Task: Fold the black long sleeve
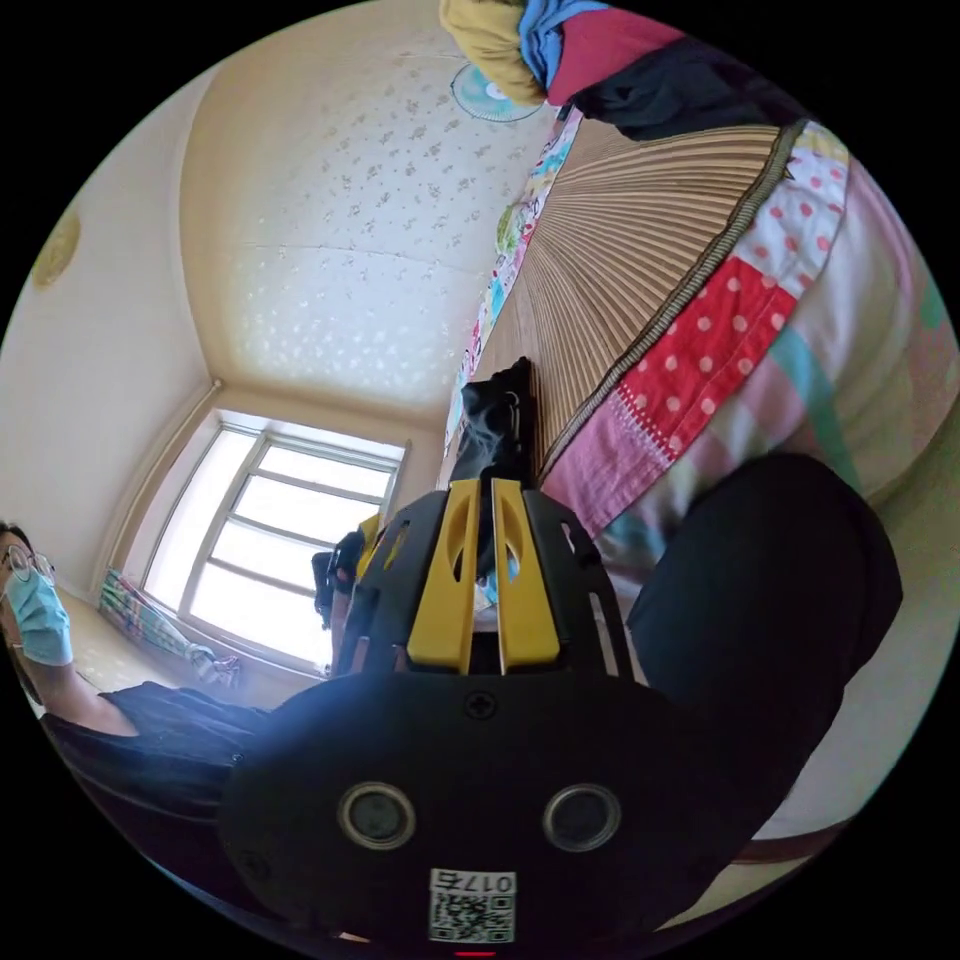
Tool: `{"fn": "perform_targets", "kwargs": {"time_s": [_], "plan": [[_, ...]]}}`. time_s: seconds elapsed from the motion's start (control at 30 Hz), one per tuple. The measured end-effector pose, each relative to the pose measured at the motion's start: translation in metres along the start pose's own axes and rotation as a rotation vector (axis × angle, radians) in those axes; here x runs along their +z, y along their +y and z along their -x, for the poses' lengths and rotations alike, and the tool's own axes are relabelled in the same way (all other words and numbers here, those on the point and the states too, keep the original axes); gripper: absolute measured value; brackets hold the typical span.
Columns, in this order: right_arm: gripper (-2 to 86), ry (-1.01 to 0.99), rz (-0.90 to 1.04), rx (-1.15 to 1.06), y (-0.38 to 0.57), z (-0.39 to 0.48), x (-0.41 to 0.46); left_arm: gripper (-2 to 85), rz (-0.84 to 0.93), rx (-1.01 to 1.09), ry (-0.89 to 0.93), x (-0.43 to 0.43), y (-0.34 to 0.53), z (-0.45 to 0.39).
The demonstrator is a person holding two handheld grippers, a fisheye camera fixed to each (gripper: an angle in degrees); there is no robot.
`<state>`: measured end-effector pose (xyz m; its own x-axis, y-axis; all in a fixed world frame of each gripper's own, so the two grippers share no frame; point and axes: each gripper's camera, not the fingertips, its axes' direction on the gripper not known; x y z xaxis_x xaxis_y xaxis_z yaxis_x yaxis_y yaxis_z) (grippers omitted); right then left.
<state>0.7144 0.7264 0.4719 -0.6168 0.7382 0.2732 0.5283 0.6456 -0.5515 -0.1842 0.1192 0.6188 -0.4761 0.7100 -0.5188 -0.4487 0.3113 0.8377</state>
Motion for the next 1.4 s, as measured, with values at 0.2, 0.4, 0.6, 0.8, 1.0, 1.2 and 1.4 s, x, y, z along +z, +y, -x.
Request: {"fn": "perform_targets", "kwargs": {"time_s": [0.2,0.4,0.6,0.8,1.0,1.2,1.4], "plan": [[10.1,-0.008,0.089,0.012,-0.024,-0.005,0.035,16.0,-0.028,-0.286,-0.182,-0.044,0.016,0.081],[4.4,0.117,0.375,-0.083,-0.056,0.013,0.125,6.0,0.095,-0.378,-0.01,-0.031,0.028,0.121],[2.9,0.185,0.408,-0.118,-0.028,0.034,0.113,5.1,0.057,-0.271,0.124,-0.089,0.038,0.145],[5.5,0.157,0.477,-0.021,-0.009,0.006,0.127,9.0,-0.009,-0.373,0.195,-0.111,0.085,0.177],[16.8,0.396,0.351,-0.275,-0.079,0.071,0.181,10.6,-0.034,-0.381,0.238,-0.122,0.078,0.183],[3.6,0.435,0.582,-0.333,-0.142,0.043,0.3,5.1,-0.02,-0.365,0.202,-0.13,0.074,0.18],[2.6,0.503,0.482,-0.275,-0.157,-0.006,0.306,5.0,-0.041,-0.372,0.22,-0.143,0.083,0.18]]}}
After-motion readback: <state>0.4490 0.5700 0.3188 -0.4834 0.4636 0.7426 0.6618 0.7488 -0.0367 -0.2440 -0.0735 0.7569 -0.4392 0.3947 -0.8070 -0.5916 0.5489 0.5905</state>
